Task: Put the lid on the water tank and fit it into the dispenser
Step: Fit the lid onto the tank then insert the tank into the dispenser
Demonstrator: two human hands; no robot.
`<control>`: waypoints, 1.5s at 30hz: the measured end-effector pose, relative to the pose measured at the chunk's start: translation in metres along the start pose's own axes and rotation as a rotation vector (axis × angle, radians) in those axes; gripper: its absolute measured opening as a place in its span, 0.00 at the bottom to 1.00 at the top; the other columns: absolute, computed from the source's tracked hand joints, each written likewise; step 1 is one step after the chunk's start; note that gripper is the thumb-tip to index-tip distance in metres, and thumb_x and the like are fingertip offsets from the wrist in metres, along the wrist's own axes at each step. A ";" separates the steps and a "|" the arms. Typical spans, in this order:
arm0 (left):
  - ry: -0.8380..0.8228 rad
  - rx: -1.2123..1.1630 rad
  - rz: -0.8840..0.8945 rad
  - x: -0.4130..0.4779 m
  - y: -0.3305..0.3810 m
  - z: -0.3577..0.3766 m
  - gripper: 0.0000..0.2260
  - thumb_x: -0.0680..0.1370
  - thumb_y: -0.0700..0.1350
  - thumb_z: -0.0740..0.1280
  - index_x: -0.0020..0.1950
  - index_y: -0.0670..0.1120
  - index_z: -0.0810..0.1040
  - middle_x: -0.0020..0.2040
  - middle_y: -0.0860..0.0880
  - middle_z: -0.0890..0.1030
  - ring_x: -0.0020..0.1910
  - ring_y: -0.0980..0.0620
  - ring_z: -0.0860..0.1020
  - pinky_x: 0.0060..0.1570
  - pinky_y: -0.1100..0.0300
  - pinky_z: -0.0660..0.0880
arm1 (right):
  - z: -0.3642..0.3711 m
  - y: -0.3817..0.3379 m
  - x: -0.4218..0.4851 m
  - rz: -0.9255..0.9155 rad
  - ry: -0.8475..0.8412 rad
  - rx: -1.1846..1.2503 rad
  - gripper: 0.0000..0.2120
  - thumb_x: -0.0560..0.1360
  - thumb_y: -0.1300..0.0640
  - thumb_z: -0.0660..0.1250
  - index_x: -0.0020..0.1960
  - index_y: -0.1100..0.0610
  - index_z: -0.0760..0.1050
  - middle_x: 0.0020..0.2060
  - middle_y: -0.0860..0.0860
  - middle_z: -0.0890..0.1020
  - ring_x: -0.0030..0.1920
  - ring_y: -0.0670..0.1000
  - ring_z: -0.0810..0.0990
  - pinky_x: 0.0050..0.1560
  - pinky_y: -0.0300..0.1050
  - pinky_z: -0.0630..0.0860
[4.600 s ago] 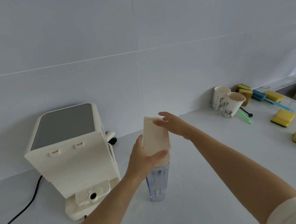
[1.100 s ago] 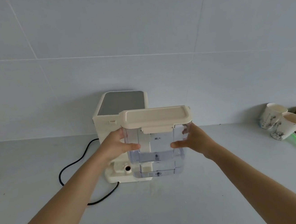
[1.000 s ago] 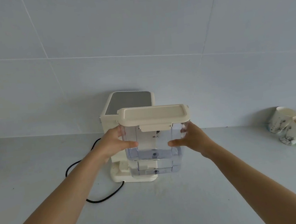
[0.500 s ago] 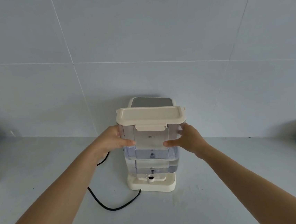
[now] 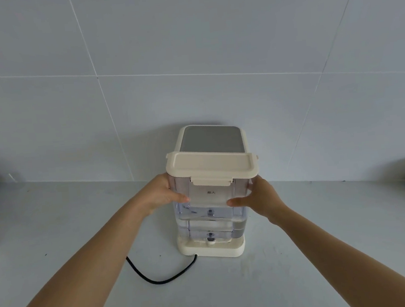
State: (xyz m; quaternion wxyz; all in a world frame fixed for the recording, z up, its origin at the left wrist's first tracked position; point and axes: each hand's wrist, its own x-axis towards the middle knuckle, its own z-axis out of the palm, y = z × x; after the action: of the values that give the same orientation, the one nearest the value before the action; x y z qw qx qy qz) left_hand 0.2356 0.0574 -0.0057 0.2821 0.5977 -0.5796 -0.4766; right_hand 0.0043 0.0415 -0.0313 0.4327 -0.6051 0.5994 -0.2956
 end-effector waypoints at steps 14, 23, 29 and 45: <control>0.009 0.012 -0.036 0.003 -0.020 0.008 0.25 0.66 0.33 0.73 0.61 0.43 0.73 0.54 0.47 0.79 0.57 0.47 0.76 0.61 0.55 0.70 | 0.008 0.013 -0.006 0.025 -0.005 -0.014 0.40 0.59 0.58 0.78 0.66 0.53 0.63 0.62 0.51 0.76 0.63 0.55 0.72 0.58 0.47 0.70; -0.004 0.003 -0.021 -0.001 -0.021 0.012 0.21 0.68 0.33 0.71 0.58 0.45 0.73 0.47 0.53 0.78 0.49 0.55 0.76 0.46 0.66 0.71 | 0.013 0.020 -0.005 0.053 -0.014 -0.011 0.39 0.59 0.57 0.78 0.66 0.54 0.64 0.62 0.51 0.75 0.64 0.55 0.72 0.56 0.45 0.69; 0.000 -0.001 -0.010 -0.004 -0.019 0.015 0.20 0.69 0.33 0.70 0.58 0.46 0.72 0.44 0.58 0.76 0.49 0.56 0.74 0.43 0.71 0.68 | 0.014 0.022 -0.005 0.059 -0.012 -0.028 0.38 0.60 0.56 0.77 0.66 0.54 0.64 0.63 0.51 0.75 0.63 0.55 0.72 0.56 0.44 0.69; 0.087 -0.135 -0.060 -0.013 -0.027 0.023 0.23 0.69 0.38 0.71 0.62 0.47 0.71 0.55 0.51 0.76 0.57 0.54 0.72 0.56 0.60 0.66 | 0.007 0.013 -0.019 0.018 -0.110 -0.063 0.40 0.68 0.56 0.72 0.71 0.54 0.52 0.70 0.53 0.66 0.68 0.57 0.66 0.66 0.52 0.66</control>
State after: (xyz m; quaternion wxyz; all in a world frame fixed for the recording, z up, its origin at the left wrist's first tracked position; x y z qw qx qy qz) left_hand 0.2281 0.0789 -0.0351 0.3324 0.6145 -0.5152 -0.4964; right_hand 0.0024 0.0629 -0.0426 0.4484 -0.6282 0.5892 -0.2389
